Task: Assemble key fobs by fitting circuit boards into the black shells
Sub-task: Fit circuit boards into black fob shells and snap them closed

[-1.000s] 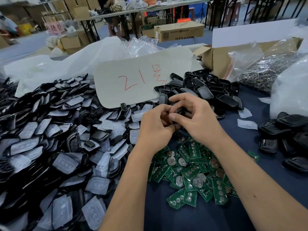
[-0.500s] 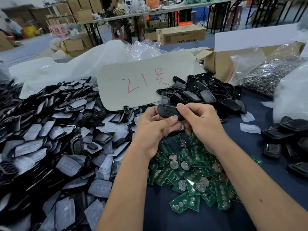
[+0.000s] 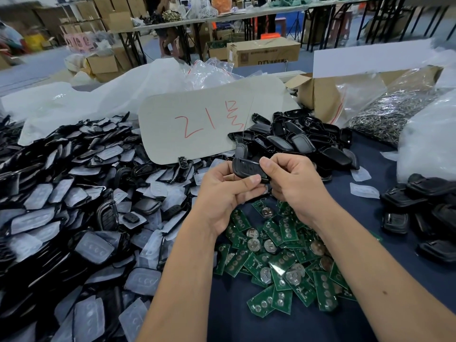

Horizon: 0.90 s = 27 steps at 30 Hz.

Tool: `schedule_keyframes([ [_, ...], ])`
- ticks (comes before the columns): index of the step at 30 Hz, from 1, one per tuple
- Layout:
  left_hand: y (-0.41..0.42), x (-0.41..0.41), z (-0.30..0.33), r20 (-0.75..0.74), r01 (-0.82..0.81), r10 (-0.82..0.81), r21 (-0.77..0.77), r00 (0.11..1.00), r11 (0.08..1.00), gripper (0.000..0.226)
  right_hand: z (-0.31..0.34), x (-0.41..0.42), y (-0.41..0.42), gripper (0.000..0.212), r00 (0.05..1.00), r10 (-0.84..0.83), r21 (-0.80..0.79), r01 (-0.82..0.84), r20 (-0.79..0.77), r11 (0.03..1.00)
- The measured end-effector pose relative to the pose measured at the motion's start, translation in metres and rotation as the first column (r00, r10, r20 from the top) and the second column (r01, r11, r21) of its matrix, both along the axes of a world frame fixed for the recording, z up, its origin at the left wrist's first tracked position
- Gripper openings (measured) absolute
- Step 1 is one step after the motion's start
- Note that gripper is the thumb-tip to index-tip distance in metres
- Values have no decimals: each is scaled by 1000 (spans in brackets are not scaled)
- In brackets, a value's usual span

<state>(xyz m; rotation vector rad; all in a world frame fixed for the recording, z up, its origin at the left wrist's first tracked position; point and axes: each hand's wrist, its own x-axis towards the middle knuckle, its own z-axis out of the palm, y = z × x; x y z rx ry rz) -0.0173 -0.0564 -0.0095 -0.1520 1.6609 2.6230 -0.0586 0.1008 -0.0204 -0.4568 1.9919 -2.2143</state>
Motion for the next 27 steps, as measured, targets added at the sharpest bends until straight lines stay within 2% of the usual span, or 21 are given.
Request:
schedule_keyframes([
  [3,1,-1,-1,0,-5,5,10,1000,1000,24,-2,-1,1,40,1000,-23,13,23,-21,1000],
  [5,2,-3,-4,-3,-39,39,-26,999,999,28,-4,-1,2,39,991,-83,83,92,-109,992],
  [8,3,-5,-9,-64,-147,135,-264,989,953,35,-5,1,-2,33,911,-163,276,279,-378,920],
  [10,4,-6,-11,-136,-239,199,-417,970,877,46,-5,3,-3,31,873,-181,292,337,-453,895],
  [12,5,-5,-9,-194,-310,245,-483,950,819,51,-4,3,-2,31,858,-194,281,357,-475,891],
  [16,8,-8,-8,-277,-382,270,-542,922,748,45,-2,2,0,31,848,-207,272,373,-487,887],
  [27,5,-12,-11,-247,-339,238,-561,939,755,45,4,7,2,28,876,-227,273,362,-425,891],
])
